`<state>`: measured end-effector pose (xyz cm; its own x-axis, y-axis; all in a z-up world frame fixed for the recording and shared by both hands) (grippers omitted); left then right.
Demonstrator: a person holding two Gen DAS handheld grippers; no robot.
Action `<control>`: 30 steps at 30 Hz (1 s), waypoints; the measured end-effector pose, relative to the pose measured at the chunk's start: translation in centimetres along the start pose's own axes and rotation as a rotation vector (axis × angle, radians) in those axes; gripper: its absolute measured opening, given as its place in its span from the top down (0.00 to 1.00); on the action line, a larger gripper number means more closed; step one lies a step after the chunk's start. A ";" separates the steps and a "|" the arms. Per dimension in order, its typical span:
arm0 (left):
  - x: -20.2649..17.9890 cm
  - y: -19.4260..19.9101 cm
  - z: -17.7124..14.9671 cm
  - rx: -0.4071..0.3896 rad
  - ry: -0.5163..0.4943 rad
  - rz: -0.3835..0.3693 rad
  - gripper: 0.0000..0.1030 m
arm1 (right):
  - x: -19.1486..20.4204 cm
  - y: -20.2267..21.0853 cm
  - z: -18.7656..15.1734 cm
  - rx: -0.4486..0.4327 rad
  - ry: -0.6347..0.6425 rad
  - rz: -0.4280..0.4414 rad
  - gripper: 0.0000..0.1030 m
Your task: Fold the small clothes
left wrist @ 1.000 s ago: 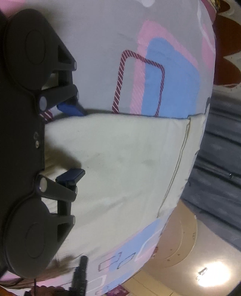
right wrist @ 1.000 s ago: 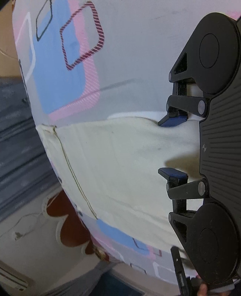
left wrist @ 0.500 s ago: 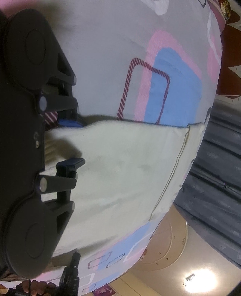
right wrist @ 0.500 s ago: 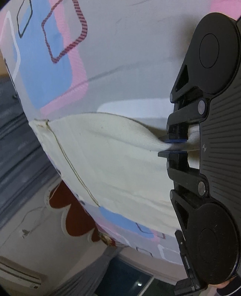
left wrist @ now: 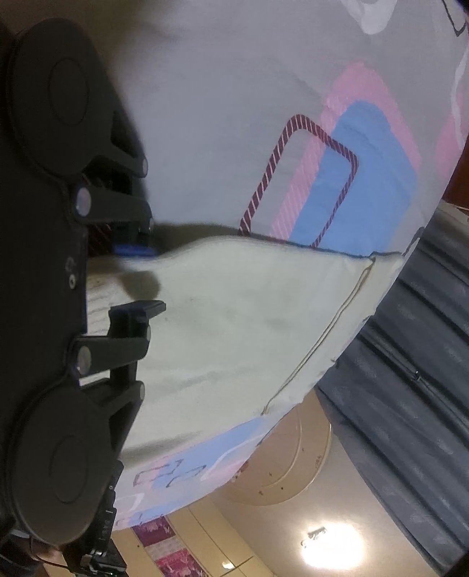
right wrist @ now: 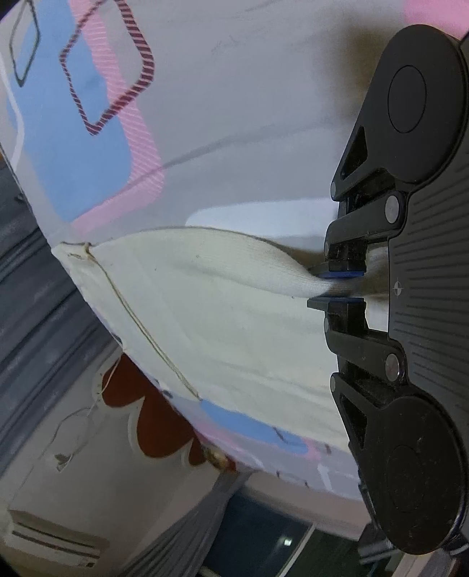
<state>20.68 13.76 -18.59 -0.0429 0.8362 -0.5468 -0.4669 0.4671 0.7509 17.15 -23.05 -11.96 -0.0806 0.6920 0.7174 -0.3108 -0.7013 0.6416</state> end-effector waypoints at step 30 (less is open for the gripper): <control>0.4 -0.4 0.5 0.016 0.013 -0.138 0.87 | -1.4 0.3 1.6 0.000 -0.013 0.172 0.82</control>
Point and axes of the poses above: each gripper's, at about its wrist camera, not at the fingertips, and y roughly against the way its jaws point, x to its left, z to its top, the point moved 7 cm from there along -y, roughly the way its jaws point, and after that the axes turned 14 degrees about x, right-handed, at the moved point
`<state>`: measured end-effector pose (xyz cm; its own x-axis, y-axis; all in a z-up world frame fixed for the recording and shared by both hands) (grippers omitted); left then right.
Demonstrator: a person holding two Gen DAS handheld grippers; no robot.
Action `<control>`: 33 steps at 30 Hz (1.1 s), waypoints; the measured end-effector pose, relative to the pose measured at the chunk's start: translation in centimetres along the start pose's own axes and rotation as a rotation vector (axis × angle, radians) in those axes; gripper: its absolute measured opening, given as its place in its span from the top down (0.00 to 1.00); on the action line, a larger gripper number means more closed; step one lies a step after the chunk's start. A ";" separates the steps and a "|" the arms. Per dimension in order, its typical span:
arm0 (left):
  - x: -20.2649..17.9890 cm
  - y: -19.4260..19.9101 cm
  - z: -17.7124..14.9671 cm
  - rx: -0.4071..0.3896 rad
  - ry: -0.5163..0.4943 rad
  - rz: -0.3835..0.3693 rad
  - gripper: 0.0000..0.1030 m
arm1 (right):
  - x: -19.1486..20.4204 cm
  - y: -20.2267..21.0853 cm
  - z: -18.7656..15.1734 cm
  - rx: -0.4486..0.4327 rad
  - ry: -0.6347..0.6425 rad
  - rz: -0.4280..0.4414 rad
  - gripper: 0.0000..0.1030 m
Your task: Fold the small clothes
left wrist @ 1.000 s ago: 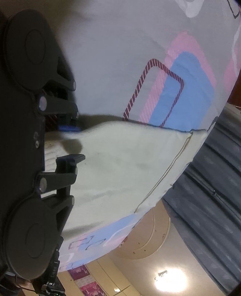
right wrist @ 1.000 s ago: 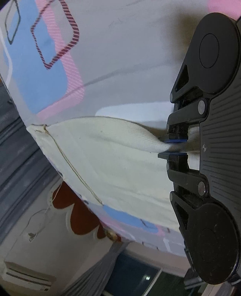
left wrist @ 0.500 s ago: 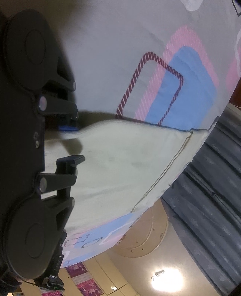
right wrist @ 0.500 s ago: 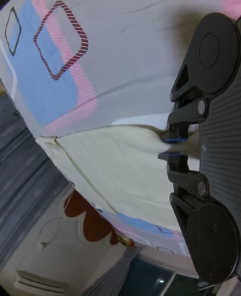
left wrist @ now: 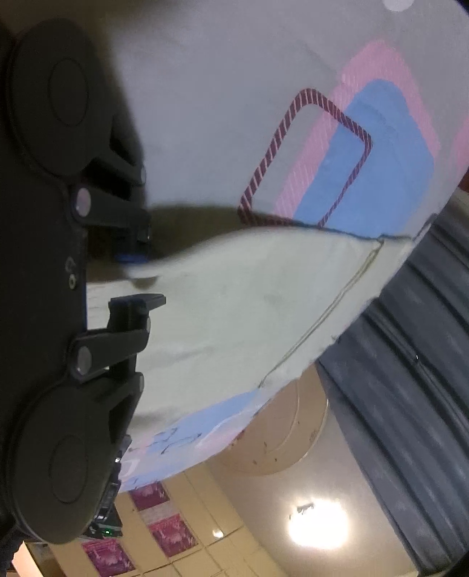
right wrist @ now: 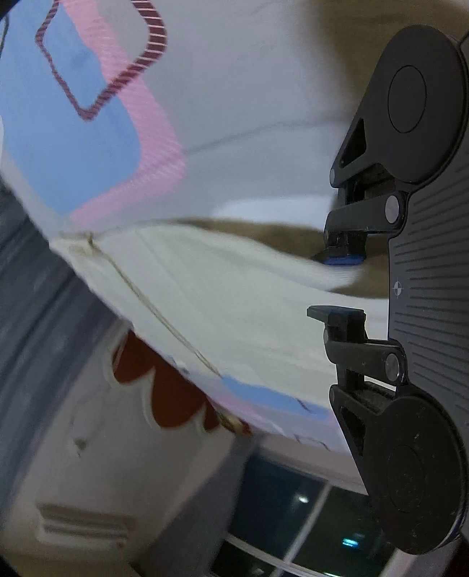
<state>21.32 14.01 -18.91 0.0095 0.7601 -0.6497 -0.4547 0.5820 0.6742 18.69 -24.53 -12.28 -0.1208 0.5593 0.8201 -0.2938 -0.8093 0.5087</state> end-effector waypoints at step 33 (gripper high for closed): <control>-2.5 3.0 5.0 -0.208 0.136 -0.108 0.98 | 6.5 3.1 4.1 -0.133 0.152 -0.170 0.98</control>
Point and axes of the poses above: each gripper's, at about its wrist camera, not at the fingertips, and y roughly against the way its jaws point, x to its left, z to its top, the point moved 7 cm from there along -y, roughly the way its jaws point, and after that the axes turned 14 degrees about x, right-handed, at the moved point
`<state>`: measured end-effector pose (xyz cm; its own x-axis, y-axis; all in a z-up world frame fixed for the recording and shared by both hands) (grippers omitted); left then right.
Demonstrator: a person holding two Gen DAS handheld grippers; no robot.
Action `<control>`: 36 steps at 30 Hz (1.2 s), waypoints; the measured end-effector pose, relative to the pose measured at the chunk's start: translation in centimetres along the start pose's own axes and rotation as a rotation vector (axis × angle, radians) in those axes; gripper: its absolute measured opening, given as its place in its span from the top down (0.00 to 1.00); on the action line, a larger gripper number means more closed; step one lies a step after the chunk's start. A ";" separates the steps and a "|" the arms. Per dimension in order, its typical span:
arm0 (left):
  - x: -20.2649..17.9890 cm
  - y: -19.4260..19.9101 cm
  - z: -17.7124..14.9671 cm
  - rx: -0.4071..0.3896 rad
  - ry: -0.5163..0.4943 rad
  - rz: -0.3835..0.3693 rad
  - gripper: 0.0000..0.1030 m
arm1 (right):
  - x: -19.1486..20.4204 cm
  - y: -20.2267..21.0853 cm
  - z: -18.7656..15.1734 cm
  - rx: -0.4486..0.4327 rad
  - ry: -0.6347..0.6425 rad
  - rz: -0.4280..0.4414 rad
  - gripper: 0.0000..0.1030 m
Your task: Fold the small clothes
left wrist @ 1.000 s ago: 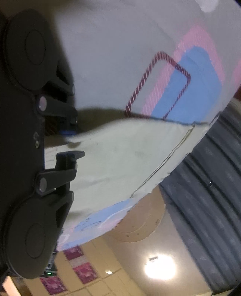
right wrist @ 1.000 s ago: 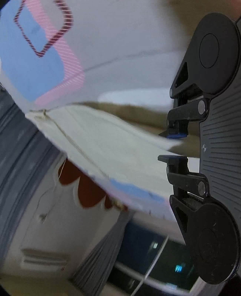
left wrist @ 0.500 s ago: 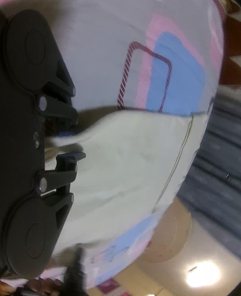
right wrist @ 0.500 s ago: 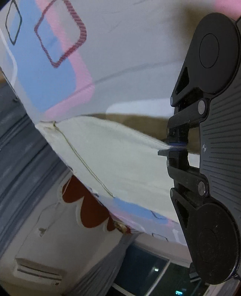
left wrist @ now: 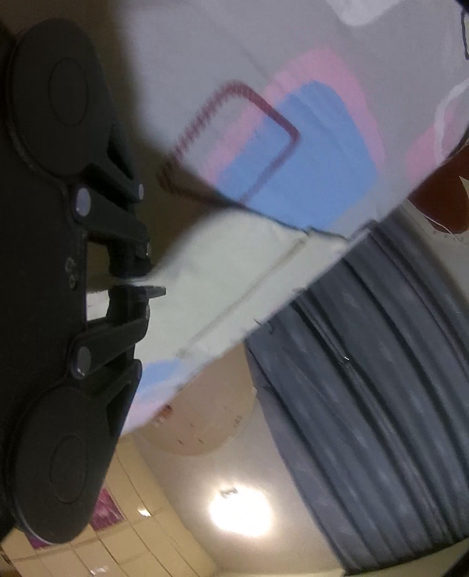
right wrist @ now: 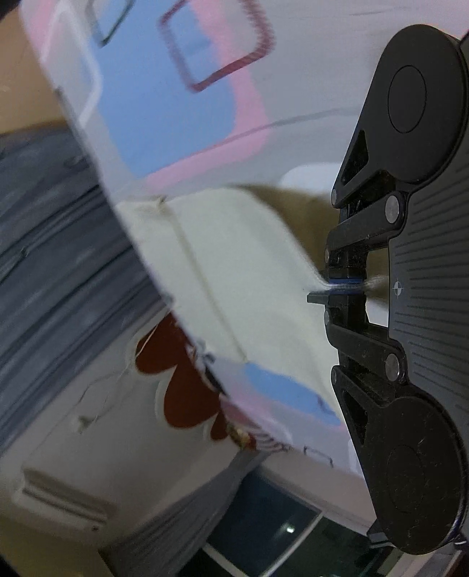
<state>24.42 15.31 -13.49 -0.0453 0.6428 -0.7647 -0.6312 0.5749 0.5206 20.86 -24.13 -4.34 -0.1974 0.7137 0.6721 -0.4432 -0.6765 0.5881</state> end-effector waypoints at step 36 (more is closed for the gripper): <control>3.4 -22.5 28.2 -0.036 0.024 -0.060 0.38 | -16.5 -19.5 30.1 -0.209 -0.277 0.069 0.28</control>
Point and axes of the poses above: each gripper's, at about its wrist camera, not at the fingertips, and y roughly against the way its jaws point, x to its left, z to its top, the point moved 7 cm from there along -y, roughly the way its jaws point, and after that the axes turned 14 degrees about x, right-handed, at the moved point
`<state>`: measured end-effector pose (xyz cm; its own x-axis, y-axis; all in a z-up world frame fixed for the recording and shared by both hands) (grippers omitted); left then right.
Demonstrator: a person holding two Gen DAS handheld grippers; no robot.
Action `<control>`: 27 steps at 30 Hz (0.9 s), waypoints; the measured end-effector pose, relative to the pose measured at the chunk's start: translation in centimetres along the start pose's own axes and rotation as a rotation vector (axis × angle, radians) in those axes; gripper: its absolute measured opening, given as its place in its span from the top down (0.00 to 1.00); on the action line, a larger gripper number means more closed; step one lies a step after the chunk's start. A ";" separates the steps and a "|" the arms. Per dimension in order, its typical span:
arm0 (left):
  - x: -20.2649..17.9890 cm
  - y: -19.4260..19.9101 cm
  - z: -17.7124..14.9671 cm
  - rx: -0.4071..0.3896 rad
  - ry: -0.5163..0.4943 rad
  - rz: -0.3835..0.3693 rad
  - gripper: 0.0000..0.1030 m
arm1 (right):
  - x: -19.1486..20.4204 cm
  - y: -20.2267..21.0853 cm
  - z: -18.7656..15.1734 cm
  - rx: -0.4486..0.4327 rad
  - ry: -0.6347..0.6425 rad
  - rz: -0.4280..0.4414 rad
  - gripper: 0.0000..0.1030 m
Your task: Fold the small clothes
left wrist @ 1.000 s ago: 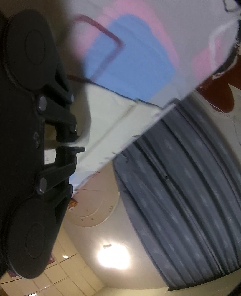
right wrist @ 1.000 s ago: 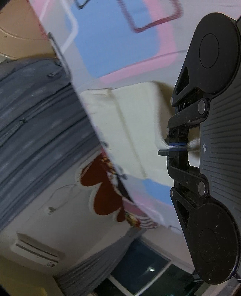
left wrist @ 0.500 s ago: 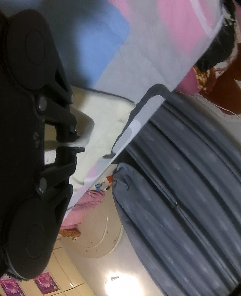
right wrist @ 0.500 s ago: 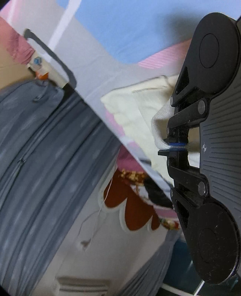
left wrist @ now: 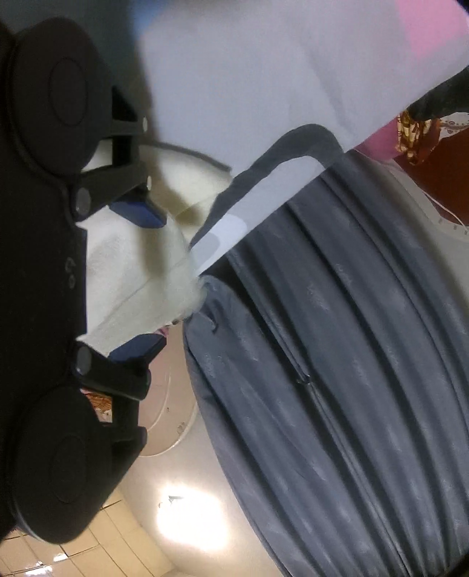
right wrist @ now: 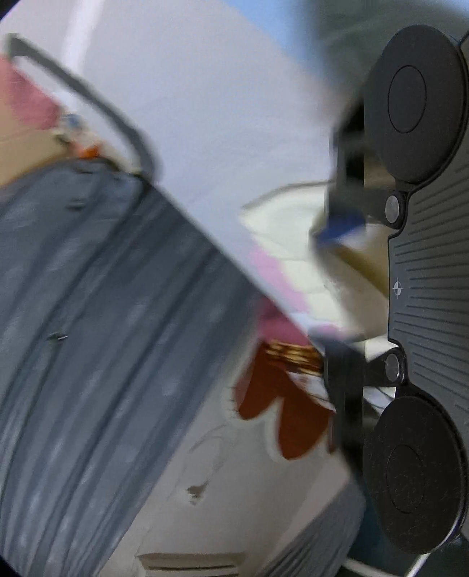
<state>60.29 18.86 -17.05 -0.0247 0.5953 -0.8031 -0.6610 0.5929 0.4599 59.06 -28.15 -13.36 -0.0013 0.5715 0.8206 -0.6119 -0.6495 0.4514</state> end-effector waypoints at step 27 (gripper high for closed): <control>-1.6 -3.0 -1.5 0.042 -0.480 0.523 0.90 | 2.6 -4.4 -7.1 0.123 0.571 -0.535 0.98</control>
<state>61.23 15.33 -17.73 0.0083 0.9750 -0.2218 -0.6233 0.1786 0.7614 56.16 -20.24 -15.67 -0.1578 0.9691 0.1896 -0.5525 -0.2458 0.7964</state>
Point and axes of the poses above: each gripper's, at about its wrist camera, not at the fingertips, and y roughly against the way its jaws point, x to its left, z to its top, the point moved 7 cm from there along -y, roughly the way its jaws point, and after that the axes turned 14 degrees about x, right-handed, at the moved point
